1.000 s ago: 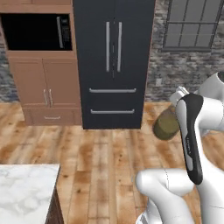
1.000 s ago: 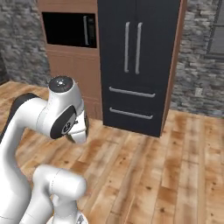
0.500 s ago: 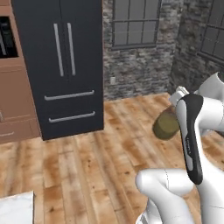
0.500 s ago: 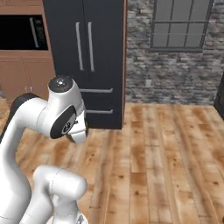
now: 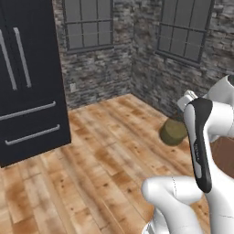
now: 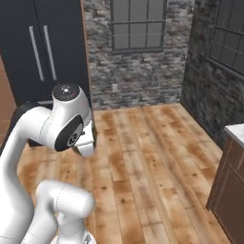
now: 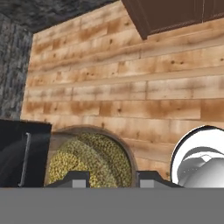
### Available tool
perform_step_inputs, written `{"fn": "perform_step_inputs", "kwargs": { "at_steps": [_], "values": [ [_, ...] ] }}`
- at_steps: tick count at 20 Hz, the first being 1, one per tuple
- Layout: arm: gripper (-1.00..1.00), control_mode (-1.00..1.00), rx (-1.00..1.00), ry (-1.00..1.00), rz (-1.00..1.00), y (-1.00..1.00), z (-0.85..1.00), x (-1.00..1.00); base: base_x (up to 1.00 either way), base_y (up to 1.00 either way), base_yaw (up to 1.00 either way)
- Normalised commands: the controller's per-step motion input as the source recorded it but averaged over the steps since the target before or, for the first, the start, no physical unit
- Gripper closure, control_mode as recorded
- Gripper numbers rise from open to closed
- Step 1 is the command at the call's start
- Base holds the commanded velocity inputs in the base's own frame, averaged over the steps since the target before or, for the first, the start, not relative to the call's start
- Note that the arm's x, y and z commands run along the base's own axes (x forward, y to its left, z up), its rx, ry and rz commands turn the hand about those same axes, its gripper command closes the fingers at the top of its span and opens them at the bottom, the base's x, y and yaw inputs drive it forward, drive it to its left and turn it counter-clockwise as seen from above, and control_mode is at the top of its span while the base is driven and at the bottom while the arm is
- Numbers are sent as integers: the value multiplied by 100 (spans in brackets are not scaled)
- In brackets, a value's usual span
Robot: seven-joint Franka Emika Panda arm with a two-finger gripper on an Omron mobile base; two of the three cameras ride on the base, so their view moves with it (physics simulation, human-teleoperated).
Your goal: Pick the jar and jar from the dining table and place them in the open cabinet. Close the cabinet after placing the objects.
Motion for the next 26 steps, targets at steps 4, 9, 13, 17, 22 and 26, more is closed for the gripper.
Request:
{"fn": "perform_step_inputs", "kwargs": {
  "at_steps": [4, 9, 13, 17, 22, 26],
  "values": [
    [100, 100, 0, 0, 0, 0, 0, 0, -1, 0, -46],
    [100, 100, 0, 0, 0, 0, 0, 0, 0, 0, -44],
    [100, 100, 0, 0, 0, 0, 0, 0, 0, 0, -40],
    [100, 100, 0, 0, 0, 0, 0, 0, 0, 0, -38],
    [100, 100, 0, 0, 0, 0, 0, 0, 0, 0, -34],
    [100, 100, 0, 0, 0, 0, 0, 0, 0, 0, -36]
  ]
}}
